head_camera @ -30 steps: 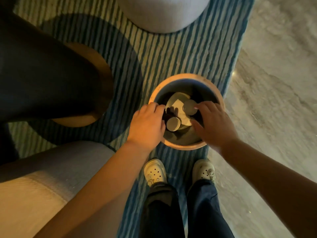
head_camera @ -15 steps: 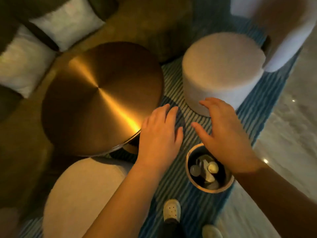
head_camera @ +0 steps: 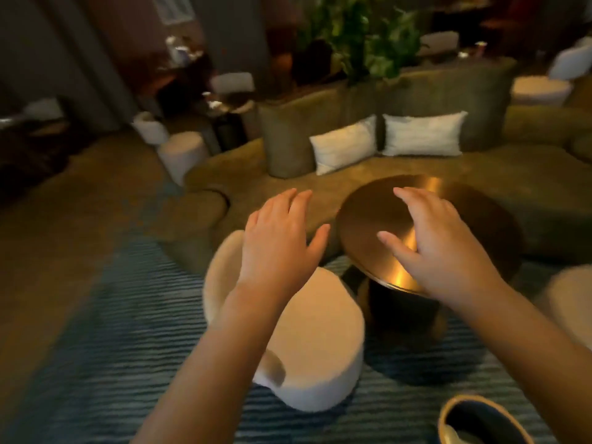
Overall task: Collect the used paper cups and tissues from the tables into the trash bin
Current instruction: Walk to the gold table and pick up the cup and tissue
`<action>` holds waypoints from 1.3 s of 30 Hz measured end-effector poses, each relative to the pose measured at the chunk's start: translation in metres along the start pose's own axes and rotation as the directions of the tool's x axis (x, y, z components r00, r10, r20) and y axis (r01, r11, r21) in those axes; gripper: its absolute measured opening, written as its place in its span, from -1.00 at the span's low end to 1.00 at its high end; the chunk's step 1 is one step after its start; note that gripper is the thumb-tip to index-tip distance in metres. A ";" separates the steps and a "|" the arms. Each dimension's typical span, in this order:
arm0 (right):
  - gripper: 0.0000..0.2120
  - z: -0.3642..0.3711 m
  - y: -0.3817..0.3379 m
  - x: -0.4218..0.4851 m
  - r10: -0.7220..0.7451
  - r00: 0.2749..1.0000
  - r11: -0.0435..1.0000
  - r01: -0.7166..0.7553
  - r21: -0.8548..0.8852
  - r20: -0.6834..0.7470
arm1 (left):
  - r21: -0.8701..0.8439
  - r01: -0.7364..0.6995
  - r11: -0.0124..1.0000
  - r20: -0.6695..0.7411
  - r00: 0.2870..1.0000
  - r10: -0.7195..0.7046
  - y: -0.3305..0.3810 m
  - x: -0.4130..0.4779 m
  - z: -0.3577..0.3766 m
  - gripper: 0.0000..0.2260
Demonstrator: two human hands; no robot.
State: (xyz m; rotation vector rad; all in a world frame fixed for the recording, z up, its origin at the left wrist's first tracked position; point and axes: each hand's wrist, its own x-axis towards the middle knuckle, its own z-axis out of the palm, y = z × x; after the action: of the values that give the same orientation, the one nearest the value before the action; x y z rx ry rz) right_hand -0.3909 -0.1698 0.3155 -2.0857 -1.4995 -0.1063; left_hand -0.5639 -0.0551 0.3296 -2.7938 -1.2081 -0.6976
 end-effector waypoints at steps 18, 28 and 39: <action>-0.43 0.024 -0.403 0.059 -0.509 0.857 0.837 0.514 0.189 -0.078 | 0.209 0.495 0.843 -0.138 0.869 -0.476 -0.257 -0.152 -0.302 -0.45; -0.40 0.073 -0.500 0.079 -0.463 0.884 0.864 0.434 0.256 0.066 | 0.113 0.527 0.843 -0.057 0.850 -0.524 -0.366 -0.155 -0.333 -0.45; -0.38 0.150 -0.558 0.220 -0.479 0.875 0.866 0.456 0.203 0.077 | 0.155 0.519 0.841 -0.077 0.855 -0.513 -0.476 -0.040 -0.302 -0.39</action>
State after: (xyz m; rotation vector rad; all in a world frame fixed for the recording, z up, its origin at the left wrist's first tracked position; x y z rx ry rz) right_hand -0.8459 0.2097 0.4926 -1.5743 -1.9926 -0.0206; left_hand -1.0381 0.1937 0.5112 -2.3085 -1.9420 -0.6106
